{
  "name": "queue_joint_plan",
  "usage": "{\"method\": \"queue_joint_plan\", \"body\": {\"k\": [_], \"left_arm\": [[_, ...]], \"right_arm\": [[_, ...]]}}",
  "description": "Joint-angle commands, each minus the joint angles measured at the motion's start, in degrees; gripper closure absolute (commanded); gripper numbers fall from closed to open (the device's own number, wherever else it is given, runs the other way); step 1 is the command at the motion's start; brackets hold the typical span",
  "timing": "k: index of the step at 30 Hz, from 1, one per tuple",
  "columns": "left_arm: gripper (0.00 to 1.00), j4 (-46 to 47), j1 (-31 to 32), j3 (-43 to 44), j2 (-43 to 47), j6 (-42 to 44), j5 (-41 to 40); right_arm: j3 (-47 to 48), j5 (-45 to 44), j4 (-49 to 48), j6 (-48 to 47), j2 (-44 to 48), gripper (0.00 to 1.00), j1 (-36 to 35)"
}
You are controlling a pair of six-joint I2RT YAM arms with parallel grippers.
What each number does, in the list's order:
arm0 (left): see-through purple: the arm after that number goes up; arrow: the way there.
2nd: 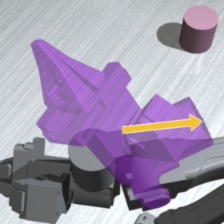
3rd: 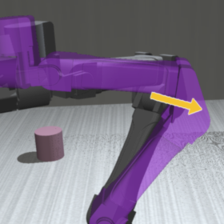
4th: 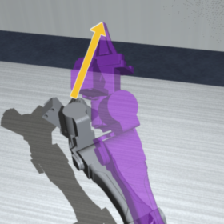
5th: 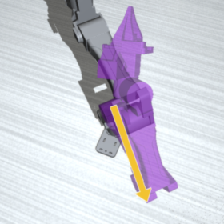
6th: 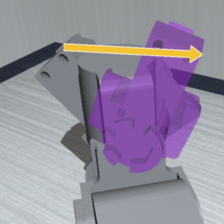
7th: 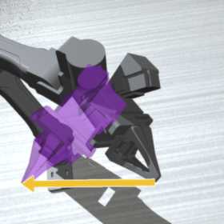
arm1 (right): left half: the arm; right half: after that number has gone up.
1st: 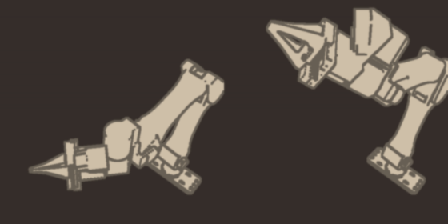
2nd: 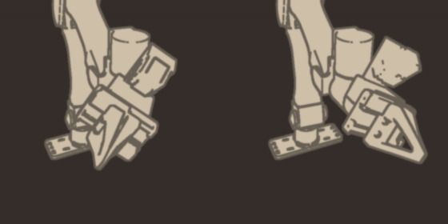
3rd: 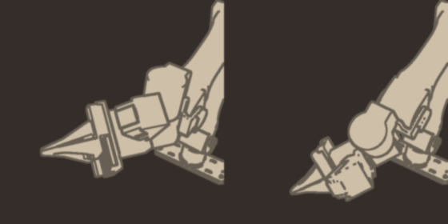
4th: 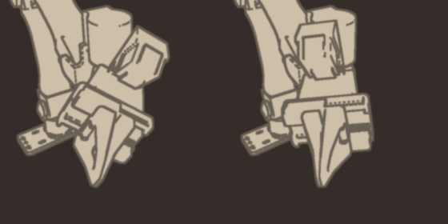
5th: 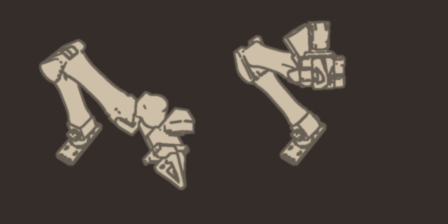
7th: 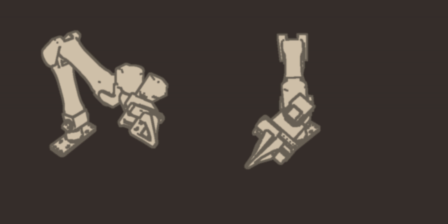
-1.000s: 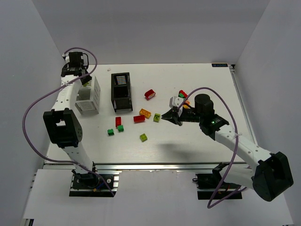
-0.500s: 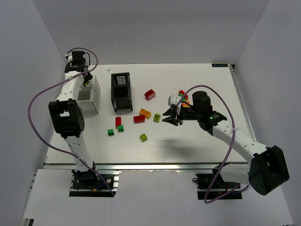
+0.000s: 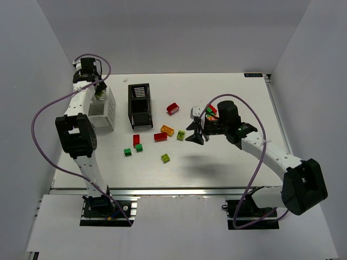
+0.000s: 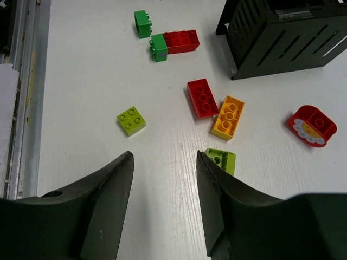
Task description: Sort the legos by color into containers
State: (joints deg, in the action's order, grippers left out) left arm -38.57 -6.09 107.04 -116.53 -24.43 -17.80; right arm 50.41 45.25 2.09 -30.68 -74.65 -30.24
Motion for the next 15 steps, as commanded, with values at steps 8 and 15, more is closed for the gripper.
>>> {"method": "queue_joint_plan", "body": {"k": [8, 15], "left_arm": [[0.23, 0.4, -0.7, 1.6, 5.3, -2.0, 3.2], [0.35, 5.1, -0.6, -8.8, 17.2, -3.4, 11.6]], "right_arm": [[10.0, -1.2, 5.7, 2.0, -6.2, 0.40, 0.5], [16.1, -8.2, 9.9, 7.8, -10.9, 0.40, 0.5]]}}
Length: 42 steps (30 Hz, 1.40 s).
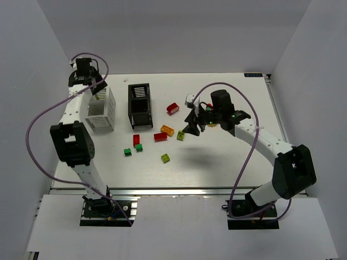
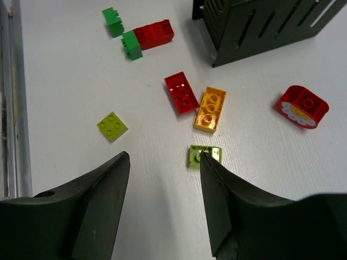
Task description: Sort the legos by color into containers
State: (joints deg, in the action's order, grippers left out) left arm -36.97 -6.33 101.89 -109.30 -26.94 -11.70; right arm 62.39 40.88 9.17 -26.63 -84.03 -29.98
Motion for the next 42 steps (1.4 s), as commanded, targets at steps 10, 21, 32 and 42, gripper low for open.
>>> {"method": "queue_joint_plan", "body": {"k": [10, 21, 32, 42], "left_arm": [[0.30, 11.6, -0.4, -37.4, 39.7, -5.1, 27.2], [0.27, 5.3, -0.4, -55.3, 61.7, -7.6, 34.6], [0.26, 3.5, -0.4, -61.0, 71.2, -11.7, 34.9], [0.26, -0.8, -0.4, -63.2, 77.6, -14.1, 34.4]], "right_arm": [[13.5, -17.6, 14.4, 9.9, -12.9, 0.33, -1.0], [22.4, -21.6, 22.5, 33.6, -22.1, 0.19, -2.1], [15.7, -33.1, 20.7, 51.5, -24.2, 0.16, -5.4], [24.0, -36.1, 21.6, 56.9, -32.3, 0.18, -5.3]]}}
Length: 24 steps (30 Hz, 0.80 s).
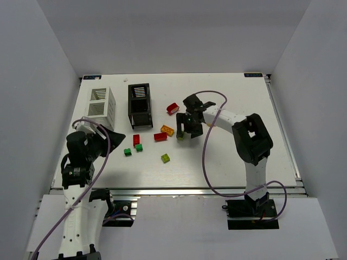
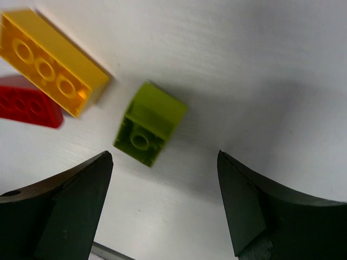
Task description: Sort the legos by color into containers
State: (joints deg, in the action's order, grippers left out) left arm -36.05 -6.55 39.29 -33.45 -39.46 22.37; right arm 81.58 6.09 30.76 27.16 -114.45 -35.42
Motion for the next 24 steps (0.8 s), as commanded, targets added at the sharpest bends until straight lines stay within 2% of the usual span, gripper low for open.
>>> {"method": "queue_joint_plan", "body": {"k": [1, 8, 13, 18, 24], "left_arm": [[0.26, -1.9, -0.2, -0.6, 2.1, -1.9, 0.1], [0.26, -4.1, -0.2, 1.0, 2.6, -2.7, -1.7], [0.26, -5.1, -0.2, 1.8, 3.5, -3.9, -2.5], [0.26, -6.7, -0.2, 1.8, 5.1, -4.4, -2.7], [0.26, -5.9, -0.2, 0.4, 6.5, -5.3, -0.4]], "right_arm": [[4.8, -1.3, 0.0, 3.3, -2.5, 0.18, 0.2], [7.4, 0.7, 0.3, 5.1, -4.5, 0.19, 0.2], [6.7, -4.9, 1.8, 4.4, -6.0, 0.22, 0.1], [5.8, -5.9, 1.7, 3.7, -6.4, 0.34, 0.1], [6.7, -5.8, 0.4, 2.4, -7.6, 0.39, -0.4]]}}
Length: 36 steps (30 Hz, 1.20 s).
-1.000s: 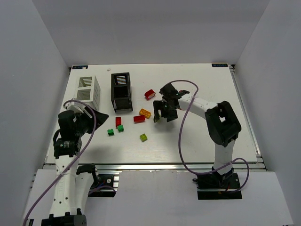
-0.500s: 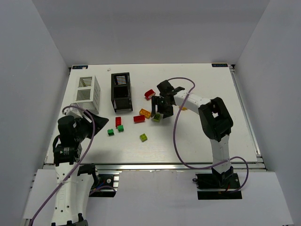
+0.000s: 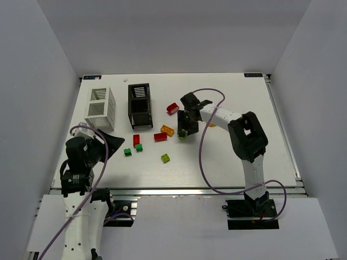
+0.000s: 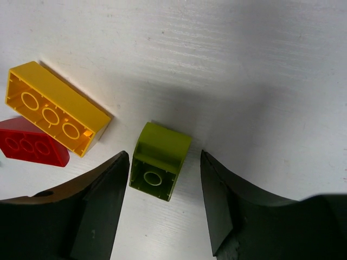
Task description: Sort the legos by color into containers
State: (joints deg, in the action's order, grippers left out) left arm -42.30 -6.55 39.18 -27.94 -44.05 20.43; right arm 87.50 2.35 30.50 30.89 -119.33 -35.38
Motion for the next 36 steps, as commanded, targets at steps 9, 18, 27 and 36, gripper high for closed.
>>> {"method": "queue_joint_plan", "body": {"k": [9, 18, 27, 36], "left_arm": [[0.25, 7.0, -0.2, -5.6, 3.0, -5.2, 7.0], [0.25, 7.9, -0.2, -9.3, 3.1, -7.0, 9.6], [0.25, 16.4, -0.1, -12.2, 2.6, -12.2, 15.6], [0.24, 26.2, 1.9, -10.6, -2.5, -17.8, 19.0]], "right_arm": [[-0.1, -5.4, -0.6, -4.8, -1.8, 0.50, -1.1], [-6.8, -3.0, -4.7, -9.9, 4.8, 0.92, -0.6], [-18.4, 23.9, -22.1, -23.5, 19.7, 1.00, 3.4], [-27.1, 49.9, -35.4, -43.5, 31.9, 1.00, 3.1]]}}
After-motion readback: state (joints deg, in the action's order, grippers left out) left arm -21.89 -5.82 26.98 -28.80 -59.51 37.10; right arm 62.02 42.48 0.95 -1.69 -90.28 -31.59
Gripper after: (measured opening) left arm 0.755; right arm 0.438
